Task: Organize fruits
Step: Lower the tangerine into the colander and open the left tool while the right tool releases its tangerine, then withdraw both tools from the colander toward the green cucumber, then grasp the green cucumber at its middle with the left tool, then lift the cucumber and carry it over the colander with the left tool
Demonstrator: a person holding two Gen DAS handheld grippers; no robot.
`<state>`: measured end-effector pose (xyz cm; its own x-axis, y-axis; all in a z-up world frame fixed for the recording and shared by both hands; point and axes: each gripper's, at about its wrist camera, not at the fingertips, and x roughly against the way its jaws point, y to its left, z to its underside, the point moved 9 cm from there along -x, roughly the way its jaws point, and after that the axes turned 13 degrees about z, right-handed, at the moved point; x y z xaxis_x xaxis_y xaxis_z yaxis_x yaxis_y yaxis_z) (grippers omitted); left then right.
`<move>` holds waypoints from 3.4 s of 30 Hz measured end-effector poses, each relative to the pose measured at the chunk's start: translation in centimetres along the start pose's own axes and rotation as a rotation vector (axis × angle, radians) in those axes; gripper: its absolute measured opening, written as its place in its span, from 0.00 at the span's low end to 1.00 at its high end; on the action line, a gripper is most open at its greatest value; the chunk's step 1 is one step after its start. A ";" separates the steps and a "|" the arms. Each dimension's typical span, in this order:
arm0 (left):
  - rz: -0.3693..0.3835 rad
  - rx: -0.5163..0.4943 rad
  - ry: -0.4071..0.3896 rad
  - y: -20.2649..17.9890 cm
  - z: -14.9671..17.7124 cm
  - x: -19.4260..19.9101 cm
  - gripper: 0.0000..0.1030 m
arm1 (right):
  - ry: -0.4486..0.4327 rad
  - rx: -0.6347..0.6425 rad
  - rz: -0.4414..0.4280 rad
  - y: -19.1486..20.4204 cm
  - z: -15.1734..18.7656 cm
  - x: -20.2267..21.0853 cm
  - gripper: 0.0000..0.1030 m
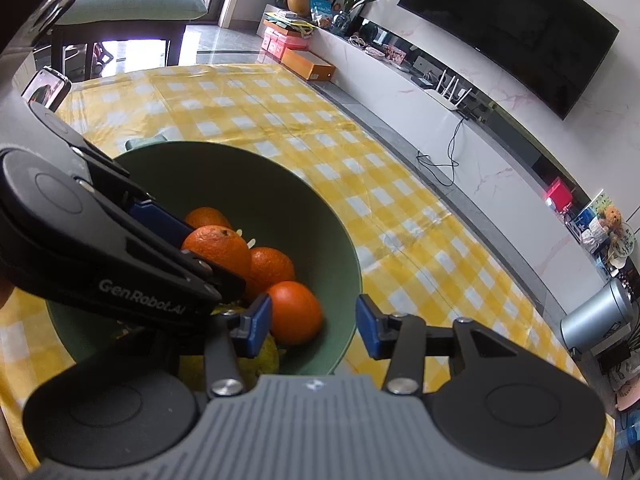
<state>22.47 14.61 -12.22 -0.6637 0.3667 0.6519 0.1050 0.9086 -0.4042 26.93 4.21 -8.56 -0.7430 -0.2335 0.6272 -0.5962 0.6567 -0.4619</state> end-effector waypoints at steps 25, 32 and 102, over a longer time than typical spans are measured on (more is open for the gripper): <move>0.071 -0.235 -0.300 -8.1 -0.4 6.8 0.67 | -0.043 -0.277 0.169 -6.7 5.8 9.6 0.62; 0.160 -0.364 -0.246 -13.1 2.0 5.8 0.68 | 0.044 -0.427 0.215 -9.5 12.9 11.4 0.65; 0.101 -0.852 0.433 -22.2 14.4 -7.8 0.48 | 0.268 -1.121 -0.021 -10.8 25.5 10.1 0.59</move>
<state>14.66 -11.30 -17.62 -0.3092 0.3378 0.8890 0.7631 0.6460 0.0199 18.08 -23.58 -13.23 -0.5679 -0.1801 0.8032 0.0969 0.9543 0.2826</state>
